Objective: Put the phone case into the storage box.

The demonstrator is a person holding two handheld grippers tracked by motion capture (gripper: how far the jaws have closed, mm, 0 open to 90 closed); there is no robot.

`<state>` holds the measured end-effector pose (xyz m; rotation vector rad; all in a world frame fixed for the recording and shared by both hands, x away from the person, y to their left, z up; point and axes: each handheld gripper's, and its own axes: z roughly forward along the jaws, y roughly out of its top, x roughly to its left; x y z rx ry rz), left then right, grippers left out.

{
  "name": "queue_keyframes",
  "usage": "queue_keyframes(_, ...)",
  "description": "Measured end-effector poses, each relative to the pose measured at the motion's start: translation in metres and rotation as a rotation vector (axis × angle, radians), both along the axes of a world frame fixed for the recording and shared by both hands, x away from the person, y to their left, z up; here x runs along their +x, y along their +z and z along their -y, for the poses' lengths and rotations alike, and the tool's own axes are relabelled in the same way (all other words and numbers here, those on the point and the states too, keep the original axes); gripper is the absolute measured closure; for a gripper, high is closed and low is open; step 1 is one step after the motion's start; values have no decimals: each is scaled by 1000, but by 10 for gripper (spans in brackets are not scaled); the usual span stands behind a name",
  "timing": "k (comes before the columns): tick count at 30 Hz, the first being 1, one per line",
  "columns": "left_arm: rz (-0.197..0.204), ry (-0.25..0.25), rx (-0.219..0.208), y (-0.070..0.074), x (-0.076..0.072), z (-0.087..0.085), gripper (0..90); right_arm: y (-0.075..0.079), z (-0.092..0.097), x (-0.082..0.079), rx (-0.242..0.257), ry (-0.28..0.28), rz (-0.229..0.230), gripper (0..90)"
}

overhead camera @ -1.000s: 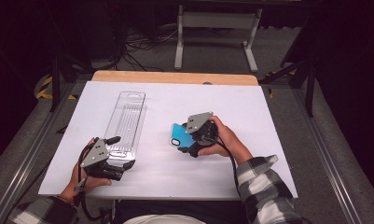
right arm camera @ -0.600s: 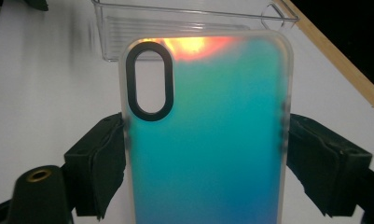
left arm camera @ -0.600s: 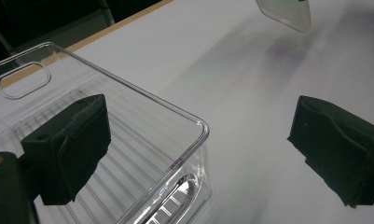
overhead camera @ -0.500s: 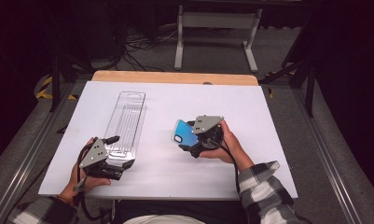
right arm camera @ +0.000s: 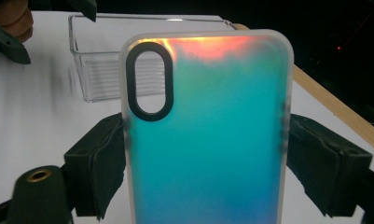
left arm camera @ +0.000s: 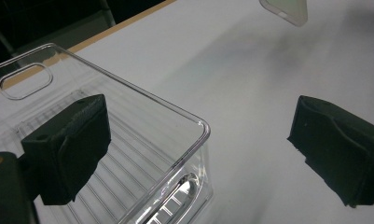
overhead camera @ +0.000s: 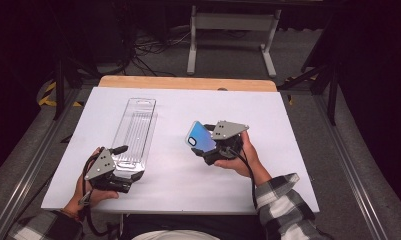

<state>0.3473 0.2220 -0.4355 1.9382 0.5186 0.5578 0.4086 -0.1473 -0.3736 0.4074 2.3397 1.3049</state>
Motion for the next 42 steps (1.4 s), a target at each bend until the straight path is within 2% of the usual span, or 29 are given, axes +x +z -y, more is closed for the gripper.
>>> queue_keyframes(5,-1,0,-1,0,0,0,60,2,2,-1,35,-33,16,176)
queue_keyframes(16,-1,0,-1,0,0,0,61,6,6,-3,95,-63,22,175)
queue_keyframes(24,-4,0,-4,0,0,0,61,7,7,-7,133,-92,46,175)
queue_keyframes(28,-1,1,-2,0,-1,0,62,5,7,-12,140,-117,59,175)
queue_keyframes(29,0,1,-1,0,-1,0,61,4,6,-14,145,-147,64,175)
queue_keyframes(33,1,3,-6,1,-1,0,62,1,6,-17,169,-183,63,175)
queue_keyframes(37,3,3,-9,1,-1,1,65,-1,5,-22,201,-198,62,175)
queue_keyframes(42,-3,1,-26,4,0,2,69,-3,1,-30,213,-217,83,175)
